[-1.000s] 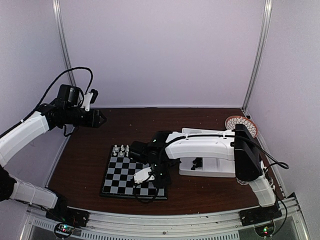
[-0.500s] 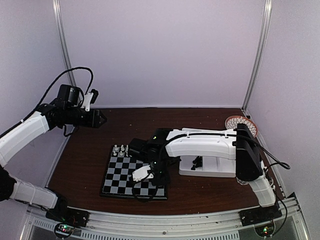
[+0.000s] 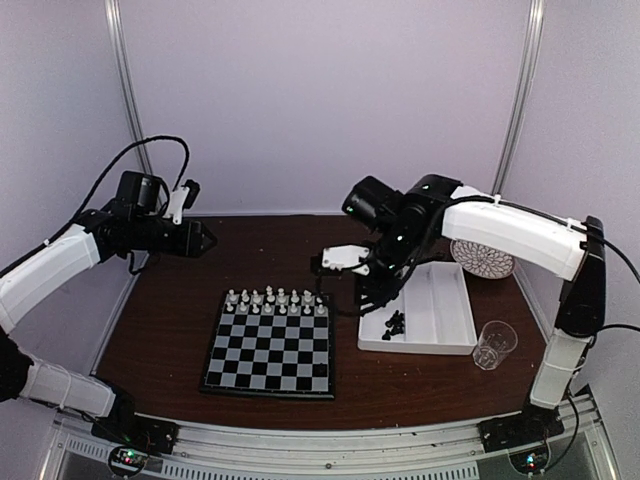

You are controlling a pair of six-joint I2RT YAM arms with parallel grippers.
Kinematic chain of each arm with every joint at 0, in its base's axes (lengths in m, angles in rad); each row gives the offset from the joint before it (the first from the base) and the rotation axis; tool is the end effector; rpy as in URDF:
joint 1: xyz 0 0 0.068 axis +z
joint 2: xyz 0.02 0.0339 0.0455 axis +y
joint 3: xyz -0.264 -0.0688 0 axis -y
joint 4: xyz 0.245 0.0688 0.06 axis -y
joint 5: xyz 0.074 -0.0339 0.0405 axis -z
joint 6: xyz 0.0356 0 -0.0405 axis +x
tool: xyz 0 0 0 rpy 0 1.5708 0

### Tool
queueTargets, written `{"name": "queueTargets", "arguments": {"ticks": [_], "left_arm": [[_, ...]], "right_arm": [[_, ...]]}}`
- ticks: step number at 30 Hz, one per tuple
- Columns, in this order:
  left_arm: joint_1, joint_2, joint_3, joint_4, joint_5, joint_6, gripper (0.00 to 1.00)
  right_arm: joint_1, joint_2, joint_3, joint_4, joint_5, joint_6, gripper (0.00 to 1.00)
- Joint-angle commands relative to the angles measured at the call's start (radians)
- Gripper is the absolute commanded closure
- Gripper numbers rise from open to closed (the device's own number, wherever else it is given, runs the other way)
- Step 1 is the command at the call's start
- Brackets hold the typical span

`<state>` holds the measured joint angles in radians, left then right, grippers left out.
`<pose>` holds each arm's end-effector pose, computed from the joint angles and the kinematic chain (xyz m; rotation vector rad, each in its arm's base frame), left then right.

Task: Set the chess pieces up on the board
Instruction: Pick up the bishop from the storage box.

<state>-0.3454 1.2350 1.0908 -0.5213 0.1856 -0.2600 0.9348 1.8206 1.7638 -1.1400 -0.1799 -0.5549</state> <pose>0.2517 -0.0975 0.3196 0.2000 2.2684 -0.5319 0.2165 0.3039 0.3138 -1.9248 2.0174 0.3465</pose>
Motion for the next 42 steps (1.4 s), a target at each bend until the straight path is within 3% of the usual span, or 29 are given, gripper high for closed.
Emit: {"name": "queueTargets", "arguments": {"ticks": [1, 4, 11, 18, 25, 33, 42], "left_arm": [[0.008, -0.024, -0.031, 0.095, 0.080, 0.029, 0.47], [0.008, -0.024, -0.039, 0.116, 0.107, 0.034, 0.48], [0.008, -0.005, -0.040, 0.116, 0.114, 0.033, 0.48], [0.008, -0.004, -0.037, 0.112, 0.114, 0.038, 0.48], [0.008, 0.000, -0.032, 0.107, 0.129, 0.041, 0.48], [0.008, 0.008, -0.031, 0.107, 0.142, 0.038, 0.48], [0.008, 0.016, -0.029, 0.106, 0.147, 0.037, 0.48]], "right_arm": [[-0.194, -0.057, -0.162, 0.152, -0.130, -0.028, 0.70], [-0.272, -0.061, -0.228, 0.218, -0.140, -0.088, 0.70], [-0.325, 0.072, -0.262, 0.279, -0.085, -0.128, 0.62], [-0.377, 0.222, -0.175, 0.279, -0.099, -0.110, 0.52], [-0.382, 0.295, -0.134, 0.273, -0.106, -0.108, 0.52], [-0.384, 0.329, -0.128, 0.276, -0.124, -0.111, 0.56], [-0.389, 0.348, -0.118, 0.255, -0.141, -0.104, 0.78]]}}
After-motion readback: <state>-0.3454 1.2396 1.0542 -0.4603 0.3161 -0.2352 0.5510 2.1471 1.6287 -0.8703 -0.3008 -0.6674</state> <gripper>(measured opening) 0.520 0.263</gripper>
